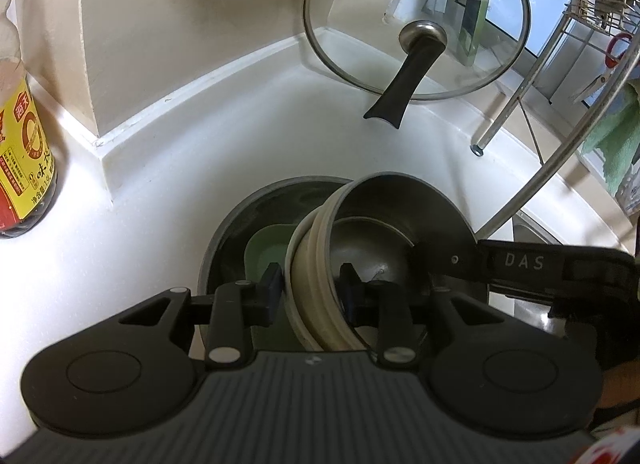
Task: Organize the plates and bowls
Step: 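Hold the bowl stack over the steel bowl and lower it with both grippers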
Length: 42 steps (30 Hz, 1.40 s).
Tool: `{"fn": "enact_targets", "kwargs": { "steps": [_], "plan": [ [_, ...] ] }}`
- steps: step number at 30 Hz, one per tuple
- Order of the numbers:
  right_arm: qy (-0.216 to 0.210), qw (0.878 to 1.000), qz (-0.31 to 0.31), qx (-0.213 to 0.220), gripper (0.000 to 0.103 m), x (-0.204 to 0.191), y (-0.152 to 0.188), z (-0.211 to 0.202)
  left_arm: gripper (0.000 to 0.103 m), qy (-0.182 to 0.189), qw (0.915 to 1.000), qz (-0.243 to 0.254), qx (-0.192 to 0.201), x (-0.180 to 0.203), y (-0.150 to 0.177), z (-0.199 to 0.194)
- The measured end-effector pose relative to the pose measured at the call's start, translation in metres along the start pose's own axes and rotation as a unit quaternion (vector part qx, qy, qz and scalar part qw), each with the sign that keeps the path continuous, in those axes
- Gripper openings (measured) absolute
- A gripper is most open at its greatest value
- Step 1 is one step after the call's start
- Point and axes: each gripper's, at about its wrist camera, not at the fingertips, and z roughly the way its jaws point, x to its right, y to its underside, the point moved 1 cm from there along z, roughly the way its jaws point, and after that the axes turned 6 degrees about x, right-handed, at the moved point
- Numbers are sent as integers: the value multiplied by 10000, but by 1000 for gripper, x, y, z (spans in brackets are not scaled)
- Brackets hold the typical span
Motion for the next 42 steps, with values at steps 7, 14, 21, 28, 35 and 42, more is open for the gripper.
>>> {"fn": "enact_targets", "kwargs": {
  "steps": [7, 14, 21, 28, 35, 42],
  "plan": [
    [-21, 9999, -87, -118, 24, 0, -5, 2, 28, 18, 10000, -60, -4, -2, 0, 1],
    [-46, 9999, 4, -123, 24, 3, -6, 3, 29, 54, 10000, -35, -2, -2, 0, 0],
    [-89, 9999, -10, -94, 24, 5, -5, 2, 29, 45, 10000, 41, 36, -2, 0, 1],
    [-148, 9998, -97, -14, 24, 4, -4, -3, 29, 16, 9995, 187, 247, 1, -4, -9],
    [-303, 9993, -142, 186, 24, 5, -2, -20, 27, 194, 9988, 292, 328, -1, -5, -20],
    [-542, 9981, 20, 281, 24, 14, 7, -31, 17, 337, 9987, 253, 276, -3, -1, -23]
  ]
}}
